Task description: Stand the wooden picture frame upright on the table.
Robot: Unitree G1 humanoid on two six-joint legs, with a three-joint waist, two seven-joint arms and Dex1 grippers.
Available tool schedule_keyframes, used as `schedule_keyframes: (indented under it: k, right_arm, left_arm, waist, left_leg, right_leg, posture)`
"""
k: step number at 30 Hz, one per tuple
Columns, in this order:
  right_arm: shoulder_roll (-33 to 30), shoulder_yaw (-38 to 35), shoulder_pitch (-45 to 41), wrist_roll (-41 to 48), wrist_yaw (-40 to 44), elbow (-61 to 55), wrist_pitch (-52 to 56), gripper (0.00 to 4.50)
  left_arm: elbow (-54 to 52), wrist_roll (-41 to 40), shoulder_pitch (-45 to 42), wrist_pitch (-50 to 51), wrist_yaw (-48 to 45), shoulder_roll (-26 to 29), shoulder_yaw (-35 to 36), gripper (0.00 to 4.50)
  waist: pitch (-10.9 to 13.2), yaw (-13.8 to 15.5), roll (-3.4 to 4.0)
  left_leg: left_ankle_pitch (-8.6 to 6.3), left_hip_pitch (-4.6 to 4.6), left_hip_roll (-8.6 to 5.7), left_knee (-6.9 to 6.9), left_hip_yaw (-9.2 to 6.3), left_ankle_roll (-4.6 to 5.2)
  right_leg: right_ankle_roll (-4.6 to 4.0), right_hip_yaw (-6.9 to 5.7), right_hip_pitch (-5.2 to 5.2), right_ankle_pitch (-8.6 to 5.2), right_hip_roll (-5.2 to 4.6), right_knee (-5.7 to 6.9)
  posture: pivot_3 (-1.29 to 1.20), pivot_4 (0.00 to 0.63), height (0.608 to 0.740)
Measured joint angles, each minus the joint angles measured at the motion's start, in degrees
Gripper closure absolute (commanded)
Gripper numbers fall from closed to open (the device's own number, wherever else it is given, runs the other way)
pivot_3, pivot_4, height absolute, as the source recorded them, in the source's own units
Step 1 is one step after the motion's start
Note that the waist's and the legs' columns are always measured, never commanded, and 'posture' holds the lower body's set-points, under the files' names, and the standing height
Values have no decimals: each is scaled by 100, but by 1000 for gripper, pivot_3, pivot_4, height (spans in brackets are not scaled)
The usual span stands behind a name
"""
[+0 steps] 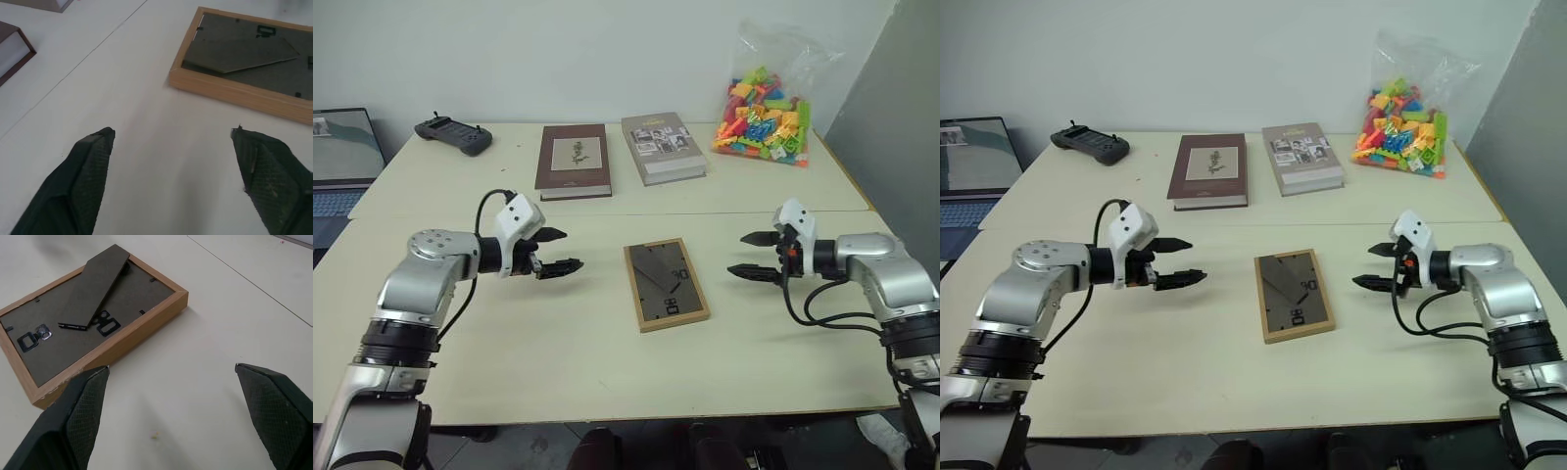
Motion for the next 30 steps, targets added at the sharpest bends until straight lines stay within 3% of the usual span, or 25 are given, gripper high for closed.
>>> schedule_keyframes:
  k: [7,13,15,21,30]
  right_arm:
    - [323,473,382,-382,-174,-170,-153,2708]
    - [547,732,418,-624,-264,-204,-228,4389]
    - [631,838,435,-662,-270,-330,-207,4500]
    - [767,920,536,-655,-253,-849,-41,4500]
    - [767,961,620,-804,-474,-799,29,4500]
  left_arm:
    - [195,227,24,-287,-101,-258,-304,2681]
    - [891,677,-284,-893,-37,-756,-679,4163]
    - [1160,798,-382,-1066,-16,-948,-773,4476]
    - [1601,987,-647,-1335,20,-1396,-905,4476]
    - [1640,1076,-670,-1224,192,-1490,-876,4476]
  waist:
    - [0,4,0]
    - [-1,14,-1]
    - [-1,14,-1]
    - [-1,11,-1]
    - [-2,3,-2]
  left_leg:
    - [0,-2,-2,5,0,1]
    - [1,-1,-3,7,0,-1]
    - [1,-2,-3,7,-1,-1]
    - [1,-3,-2,8,-5,-1]
    - [2,-2,-4,9,-6,-3]
  right_leg:
    - [0,-2,-2,0,-2,5]
    - [0,-3,-2,1,-1,4]
    - [0,-5,-3,1,-1,5]
    - [0,-5,-3,1,1,5]
    - [0,-5,-2,1,0,6]
  posture:
    - [0,150,740]
    - [0,150,740]
    - [0,150,740]
    - [0,150,740]
    - [0,150,740]
